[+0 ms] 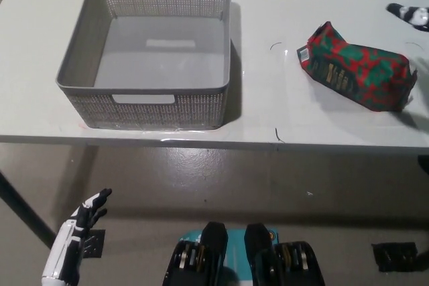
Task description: Use the right hand to pick up a bag of coffee beans on the right hand side and place it into a container on the left hand side
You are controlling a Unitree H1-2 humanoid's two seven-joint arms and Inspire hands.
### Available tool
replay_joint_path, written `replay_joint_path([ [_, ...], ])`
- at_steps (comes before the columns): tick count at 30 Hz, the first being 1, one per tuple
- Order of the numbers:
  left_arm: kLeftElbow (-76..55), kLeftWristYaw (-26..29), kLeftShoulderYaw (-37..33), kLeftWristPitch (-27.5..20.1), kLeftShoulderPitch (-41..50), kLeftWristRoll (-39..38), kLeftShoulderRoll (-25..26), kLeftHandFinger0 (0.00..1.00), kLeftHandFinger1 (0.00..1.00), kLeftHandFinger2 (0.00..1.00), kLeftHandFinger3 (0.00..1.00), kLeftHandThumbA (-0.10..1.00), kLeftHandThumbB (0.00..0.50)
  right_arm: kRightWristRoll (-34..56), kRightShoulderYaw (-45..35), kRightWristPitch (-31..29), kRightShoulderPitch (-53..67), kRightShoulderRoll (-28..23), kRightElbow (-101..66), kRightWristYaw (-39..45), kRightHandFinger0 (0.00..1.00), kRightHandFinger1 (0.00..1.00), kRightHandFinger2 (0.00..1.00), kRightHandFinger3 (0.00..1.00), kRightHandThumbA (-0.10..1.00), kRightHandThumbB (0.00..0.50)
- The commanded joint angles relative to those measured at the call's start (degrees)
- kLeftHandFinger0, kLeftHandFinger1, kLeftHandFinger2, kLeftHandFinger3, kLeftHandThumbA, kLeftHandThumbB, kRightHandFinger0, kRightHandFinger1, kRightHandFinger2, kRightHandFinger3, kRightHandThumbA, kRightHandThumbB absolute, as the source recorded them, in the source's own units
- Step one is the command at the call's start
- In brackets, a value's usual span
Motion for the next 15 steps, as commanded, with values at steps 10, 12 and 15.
replay_joint_path([
  [10,-1.92,-1.43,1.22,-5.28,1.67,-3.15,1.34,1.0,1.0,1.0,1.0,1.0,0.21,-4.01,16.87,4.58,-28.3,3.14,29.9,25.25,1.0,1.0,1.0,1.0,0.99,0.5],
  [12,-2.26,-1.42,1.45,-5.0,2.03,-3.28,1.56,1.0,1.0,1.0,1.0,1.0,0.223,-4.73,19.58,2.75,-30.53,4.6,34.8,26.49,1.0,1.0,1.0,1.0,1.0,0.5],
  [15,-2.43,-1.28,1.67,-5.09,2.37,-3.29,1.63,1.0,1.0,1.0,1.0,1.0,0.23,-5.28,22.59,2.02,-32.68,5.81,38.13,28.49,1.0,1.0,1.0,1.0,1.0,0.5],
])
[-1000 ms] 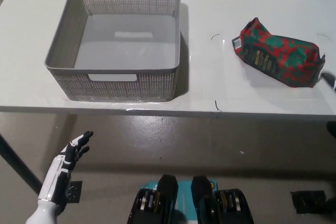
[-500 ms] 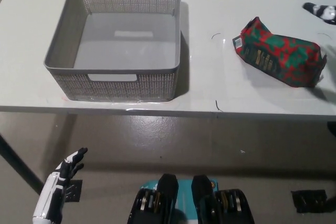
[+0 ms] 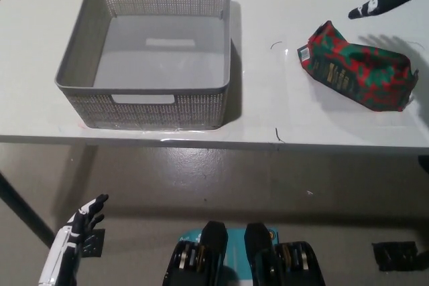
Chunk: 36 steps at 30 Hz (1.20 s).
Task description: Use the right hand to pick up a bag of coffee beans on the right hand side and place it into a container on the left hand side
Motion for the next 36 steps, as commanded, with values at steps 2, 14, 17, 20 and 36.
replay_joint_path([
  [2,-2.38,-1.11,1.38,-4.54,1.19,-2.23,1.65,1.0,1.0,1.0,1.0,1.0,0.229,-4.13,6.05,-2.38,-11.36,1.93,8.7,10.92,1.0,1.0,1.0,1.0,1.0,0.5],
  [14,-1.56,-1.35,1.68,-6.04,2.17,-2.79,1.61,1.0,1.0,1.0,1.0,1.0,0.226,-0.87,6.87,-3.96,-12.7,5.34,16.97,15.05,1.0,1.0,1.0,1.0,1.0,0.5],
  [17,-1.27,-1.55,1.76,-6.44,2.39,-3.52,1.58,1.0,1.0,1.0,1.0,1.0,0.232,-2.85,8.73,-6.56,-12.59,6.12,17.91,14.62,1.0,1.0,1.0,1.0,1.0,0.5],
  [20,-1.45,-1.46,1.96,-6.39,2.92,-3.59,1.58,1.0,1.0,1.0,1.0,1.0,0.247,-3.69,9.29,-5.29,-12.36,8.09,20.55,13.56,1.0,1.0,1.0,1.0,1.0,0.5],
  [36,-2.0,-1.86,2.57,-7.21,5.49,-4.54,1.48,1.0,1.0,1.0,1.0,1.0,0.245,-10.79,18.55,-12.68,-8.33,12.3,29.97,4.45,1.0,1.0,1.0,1.0,1.0,0.5],
])
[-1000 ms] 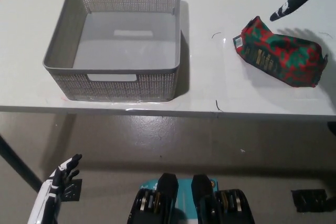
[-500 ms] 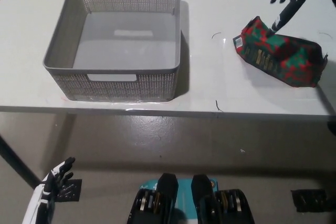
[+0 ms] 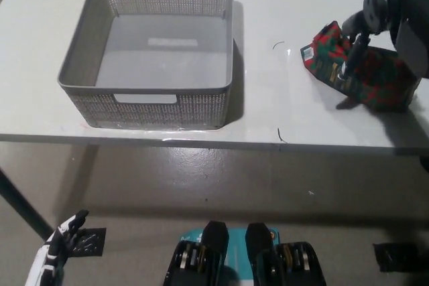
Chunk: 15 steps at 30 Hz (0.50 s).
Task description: Use the right hand to pick up a bag of coffee beans on the right hand side and place it into a container on the left hand side
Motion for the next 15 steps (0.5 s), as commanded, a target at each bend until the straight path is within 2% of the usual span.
replay_joint_path([
  [1,-1.77,-0.85,0.47,-2.81,1.32,-1.45,0.66,1.0,1.0,1.0,1.0,1.0,0.233,-3.21,1.21,-3.88,-1.85,0.88,3.59,-4.26,1.0,1.0,1.0,1.0,1.0,0.5],
  [12,-1.65,-0.42,1.81,-3.83,2.79,-1.53,1.01,1.0,1.0,1.0,1.0,1.0,0.241,-3.77,1.33,-5.35,-2.43,2.1,8.61,-7.31,1.0,1.0,1.0,1.0,0.91,0.5],
  [13,-1.68,-0.56,1.84,-3.79,3.11,-1.75,1.04,1.0,1.0,1.0,1.0,1.0,0.236,-3.32,0.44,-3.95,-2.22,1.61,7.71,-8.06,1.0,1.0,1.0,1.0,0.88,0.5],
  [15,-1.75,-0.28,2.02,-3.94,3.41,-1.53,0.89,1.0,1.0,1.0,1.0,1.0,0.24,-5.26,1.93,-3.67,-2.68,1.47,7.45,-8.99,1.0,1.0,1.0,1.0,0.93,0.5],
])
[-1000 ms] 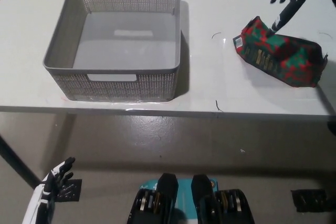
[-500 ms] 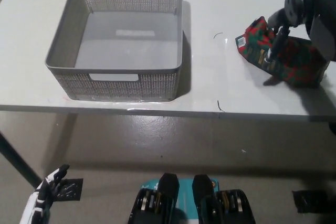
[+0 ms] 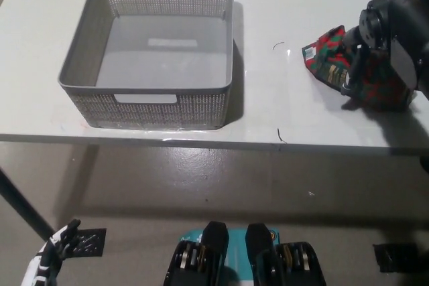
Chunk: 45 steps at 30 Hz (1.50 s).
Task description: Use the right hand to pick up a bag of coffee beans on the right hand side and place it into a container on the left hand side
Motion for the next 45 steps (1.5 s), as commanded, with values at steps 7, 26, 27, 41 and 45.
replay_joint_path([
  [7,-1.58,-0.19,1.58,-3.14,1.95,-1.42,0.8,1.0,1.0,1.0,1.0,1.0,0.196,-3.33,-0.02,1.86,-6.14,-0.91,-0.93,-3.84,1.0,1.0,1.0,1.0,0.85,0.5],
  [26,-1.72,-0.65,4.58,-4.68,3.59,-4.93,1.2,1.0,1.0,1.0,1.0,1.0,0.214,-0.93,-2.99,1.65,5.81,3.08,11.04,-12.79,1.0,1.0,1.0,1.0,0.85,0.5],
  [27,-1.77,-0.51,4.66,-4.72,3.68,-4.78,1.17,1.0,1.0,1.0,1.0,1.0,0.23,-0.83,-3.23,1.84,6.42,3.48,11.49,-12.67,1.0,1.0,1.0,1.0,0.85,0.5],
  [41,-2.04,-1.13,4.77,-4.7,3.96,-5.47,1.68,1.0,1.0,1.0,1.0,1.0,0.179,4.57,-15.17,-6.74,13.37,4.24,10.08,-45.02,0.3,0.41,0.49,0.56,-0.1,0.173],
  [45,-2.32,-1.18,4.66,-4.11,3.69,-5.52,1.82,1.0,1.0,1.0,1.0,1.0,0.183,4.67,-17.41,-10.51,13.48,3.42,9.7,-52.08,0.14,0.27,0.35,0.47,-0.1,0.172],
])
